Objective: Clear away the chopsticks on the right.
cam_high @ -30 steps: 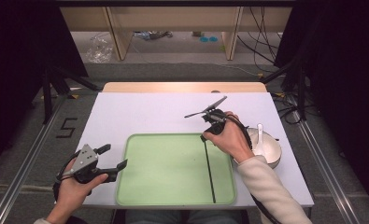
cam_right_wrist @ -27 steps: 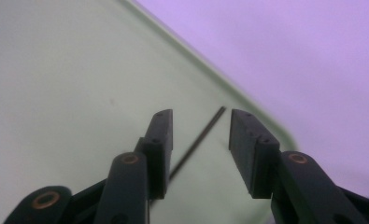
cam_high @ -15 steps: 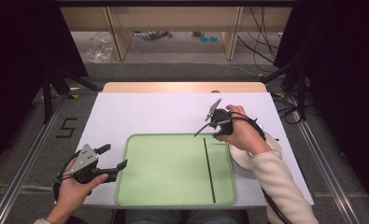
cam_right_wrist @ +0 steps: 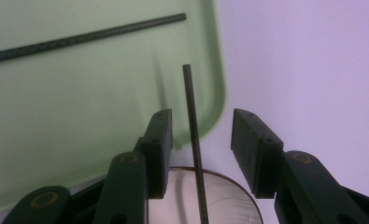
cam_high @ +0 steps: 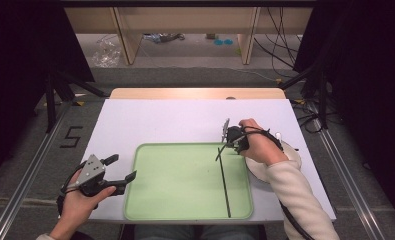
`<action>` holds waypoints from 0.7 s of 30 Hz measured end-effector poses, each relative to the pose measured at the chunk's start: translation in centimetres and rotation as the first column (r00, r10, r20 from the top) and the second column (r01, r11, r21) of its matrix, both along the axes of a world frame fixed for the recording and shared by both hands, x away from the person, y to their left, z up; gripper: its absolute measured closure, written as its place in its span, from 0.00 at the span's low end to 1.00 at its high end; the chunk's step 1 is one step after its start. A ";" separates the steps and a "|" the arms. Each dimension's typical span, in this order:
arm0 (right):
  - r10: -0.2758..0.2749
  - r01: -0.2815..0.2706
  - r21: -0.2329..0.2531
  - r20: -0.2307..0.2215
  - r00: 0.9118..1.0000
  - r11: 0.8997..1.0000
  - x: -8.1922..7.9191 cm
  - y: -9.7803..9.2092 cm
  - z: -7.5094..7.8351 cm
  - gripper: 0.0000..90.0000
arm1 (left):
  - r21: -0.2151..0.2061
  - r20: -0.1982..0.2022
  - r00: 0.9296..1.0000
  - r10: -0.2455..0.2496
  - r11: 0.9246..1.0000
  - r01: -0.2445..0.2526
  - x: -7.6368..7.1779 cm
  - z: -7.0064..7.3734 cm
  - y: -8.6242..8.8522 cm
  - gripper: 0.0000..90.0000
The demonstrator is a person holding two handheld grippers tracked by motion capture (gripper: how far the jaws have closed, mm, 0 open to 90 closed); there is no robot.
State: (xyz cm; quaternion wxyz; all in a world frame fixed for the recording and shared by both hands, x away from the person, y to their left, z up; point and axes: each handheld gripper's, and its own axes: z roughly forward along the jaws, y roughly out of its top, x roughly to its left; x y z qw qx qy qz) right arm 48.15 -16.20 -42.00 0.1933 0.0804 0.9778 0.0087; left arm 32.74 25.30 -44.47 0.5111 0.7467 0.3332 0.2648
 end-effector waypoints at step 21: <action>0.031 -0.031 -0.051 -0.002 1.000 0.998 0.8 -0.3 -2.2 0.95 | 0.002 -0.001 1.000 0.000 1.000 0.000 0.0 0.0 0.0 0.18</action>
